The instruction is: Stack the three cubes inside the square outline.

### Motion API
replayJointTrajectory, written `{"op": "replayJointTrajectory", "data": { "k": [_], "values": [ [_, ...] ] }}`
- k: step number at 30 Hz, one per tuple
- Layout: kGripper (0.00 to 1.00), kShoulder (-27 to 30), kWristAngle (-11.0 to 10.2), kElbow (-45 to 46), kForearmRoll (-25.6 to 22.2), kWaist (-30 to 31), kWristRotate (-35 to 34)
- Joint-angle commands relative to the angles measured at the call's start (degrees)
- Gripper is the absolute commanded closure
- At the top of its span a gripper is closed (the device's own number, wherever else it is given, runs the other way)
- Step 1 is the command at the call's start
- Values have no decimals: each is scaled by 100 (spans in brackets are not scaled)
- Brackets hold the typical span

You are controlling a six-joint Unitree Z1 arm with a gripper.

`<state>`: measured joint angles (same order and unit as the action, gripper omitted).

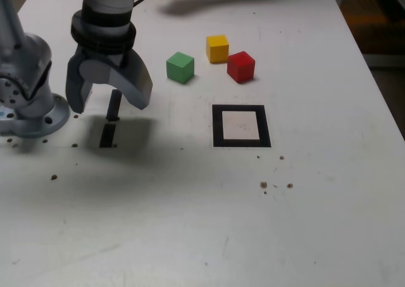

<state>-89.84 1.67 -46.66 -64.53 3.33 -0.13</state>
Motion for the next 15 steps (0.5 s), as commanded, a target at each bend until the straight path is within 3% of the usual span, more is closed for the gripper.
{"op": "replayJointTrajectory", "data": {
  "k": [1, 9, 15],
  "values": [
    [0, 33, -13, 9, 3, 10, 5],
    [0, -11, -133, -276, -48, 10, 89],
    [0, -192, -598, -2160, -1056, -76, 525]
  ]
}}
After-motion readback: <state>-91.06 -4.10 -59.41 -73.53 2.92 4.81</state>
